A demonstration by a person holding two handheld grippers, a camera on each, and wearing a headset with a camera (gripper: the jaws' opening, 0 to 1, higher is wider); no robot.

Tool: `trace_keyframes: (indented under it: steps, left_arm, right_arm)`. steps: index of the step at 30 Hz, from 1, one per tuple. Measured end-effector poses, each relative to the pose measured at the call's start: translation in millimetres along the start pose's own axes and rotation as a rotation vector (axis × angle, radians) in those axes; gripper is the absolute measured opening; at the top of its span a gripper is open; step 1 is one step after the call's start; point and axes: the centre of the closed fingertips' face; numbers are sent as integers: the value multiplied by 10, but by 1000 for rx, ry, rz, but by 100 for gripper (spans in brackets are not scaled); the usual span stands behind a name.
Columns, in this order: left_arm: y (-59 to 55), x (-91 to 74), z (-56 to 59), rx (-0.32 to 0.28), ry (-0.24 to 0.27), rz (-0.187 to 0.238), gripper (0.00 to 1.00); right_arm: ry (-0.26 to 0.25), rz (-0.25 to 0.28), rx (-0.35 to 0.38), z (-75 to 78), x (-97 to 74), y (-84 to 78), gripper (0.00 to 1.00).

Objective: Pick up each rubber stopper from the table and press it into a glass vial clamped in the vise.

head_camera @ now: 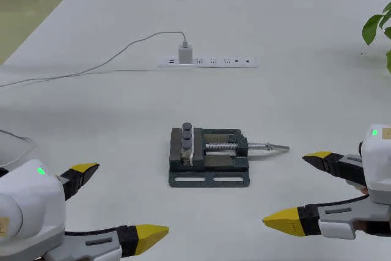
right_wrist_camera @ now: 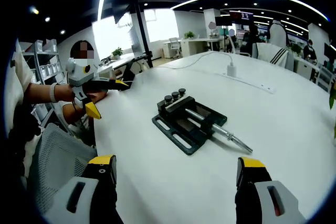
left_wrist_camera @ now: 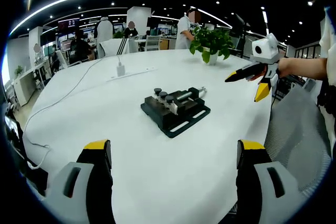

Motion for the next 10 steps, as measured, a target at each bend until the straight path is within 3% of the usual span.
trace_keyframes:
  steps: [10]
  left_arm:
    - [-12, 9, 13, -8, -4, 2, 99]
  right_arm:
    - [1, 17, 19, -1, 32, 42, 93]
Point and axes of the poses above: the centre of the closed fingertips' face, and the gripper's own axes: x roughly forward along the fingers, z roughly to its right, y roughly out of its top, and after that the axes turned 5 degrees about -x, right-handed
